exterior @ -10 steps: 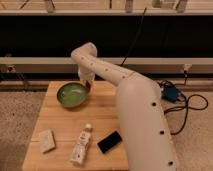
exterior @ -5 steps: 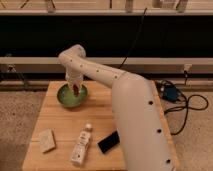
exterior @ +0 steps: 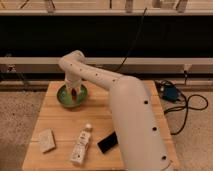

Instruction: Place the pepper in the ceramic bowl

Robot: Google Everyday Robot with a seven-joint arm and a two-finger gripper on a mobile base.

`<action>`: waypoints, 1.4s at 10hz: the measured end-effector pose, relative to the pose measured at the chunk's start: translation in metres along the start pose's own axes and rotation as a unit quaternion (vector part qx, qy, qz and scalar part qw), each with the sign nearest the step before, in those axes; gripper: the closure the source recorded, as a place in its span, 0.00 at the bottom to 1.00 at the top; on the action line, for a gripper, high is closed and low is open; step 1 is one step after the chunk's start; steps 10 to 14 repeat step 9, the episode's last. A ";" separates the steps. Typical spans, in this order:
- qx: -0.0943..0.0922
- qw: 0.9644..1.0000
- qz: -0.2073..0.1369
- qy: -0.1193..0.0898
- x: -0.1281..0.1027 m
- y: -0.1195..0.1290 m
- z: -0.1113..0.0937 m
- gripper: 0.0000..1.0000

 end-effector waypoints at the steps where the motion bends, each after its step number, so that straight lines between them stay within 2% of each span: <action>1: 0.003 1.000 0.001 0.000 0.000 0.000 0.002 0.24; 2: 0.007 1.000 0.002 0.000 0.000 0.000 0.004 0.20; 6: 0.020 1.000 0.009 0.001 0.001 0.001 0.004 0.20; 9: 0.011 1.000 0.001 -0.002 0.004 0.007 -0.005 0.20; 14: 0.011 1.000 0.001 -0.002 0.004 0.007 -0.005 0.20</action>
